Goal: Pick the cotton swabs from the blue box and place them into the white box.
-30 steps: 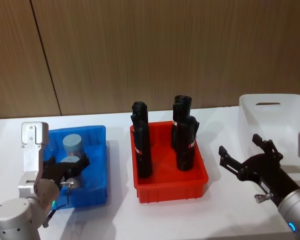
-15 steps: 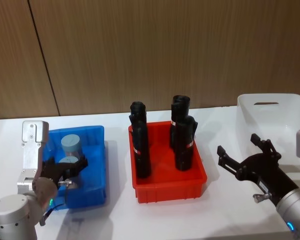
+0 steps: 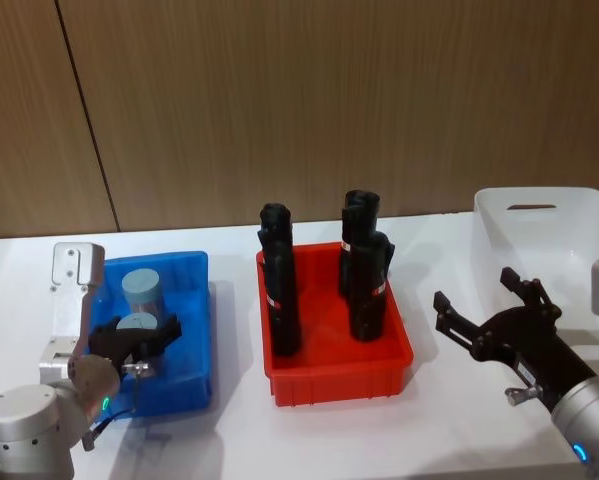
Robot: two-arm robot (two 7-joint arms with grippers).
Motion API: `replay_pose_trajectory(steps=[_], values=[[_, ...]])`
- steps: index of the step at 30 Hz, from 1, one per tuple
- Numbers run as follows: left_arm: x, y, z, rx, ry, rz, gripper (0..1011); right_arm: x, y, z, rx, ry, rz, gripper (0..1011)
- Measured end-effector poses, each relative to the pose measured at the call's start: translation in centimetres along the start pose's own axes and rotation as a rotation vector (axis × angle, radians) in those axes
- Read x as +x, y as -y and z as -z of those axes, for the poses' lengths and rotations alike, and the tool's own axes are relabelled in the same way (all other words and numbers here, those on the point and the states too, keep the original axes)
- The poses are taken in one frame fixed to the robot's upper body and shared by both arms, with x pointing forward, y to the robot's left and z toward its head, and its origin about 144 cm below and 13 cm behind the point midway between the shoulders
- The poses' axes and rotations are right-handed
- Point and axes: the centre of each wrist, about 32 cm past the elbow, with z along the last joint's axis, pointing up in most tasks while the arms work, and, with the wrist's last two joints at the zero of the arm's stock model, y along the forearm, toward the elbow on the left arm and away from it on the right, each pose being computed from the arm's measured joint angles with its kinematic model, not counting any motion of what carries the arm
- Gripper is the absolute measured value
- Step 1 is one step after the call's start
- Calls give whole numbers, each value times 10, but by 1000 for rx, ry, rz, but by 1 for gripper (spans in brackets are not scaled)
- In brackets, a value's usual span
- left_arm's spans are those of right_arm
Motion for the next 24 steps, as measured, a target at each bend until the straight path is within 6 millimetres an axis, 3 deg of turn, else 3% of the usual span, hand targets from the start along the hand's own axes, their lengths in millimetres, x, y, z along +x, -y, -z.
replay_pose_trajectory(steps=[10,24], values=[[-1,2,-1,12,13,-1,678,0,0,0,0,0,0,1002],[-10,-9,-20,-37,112,-12,674,0,0,0,0,0,0,1001]])
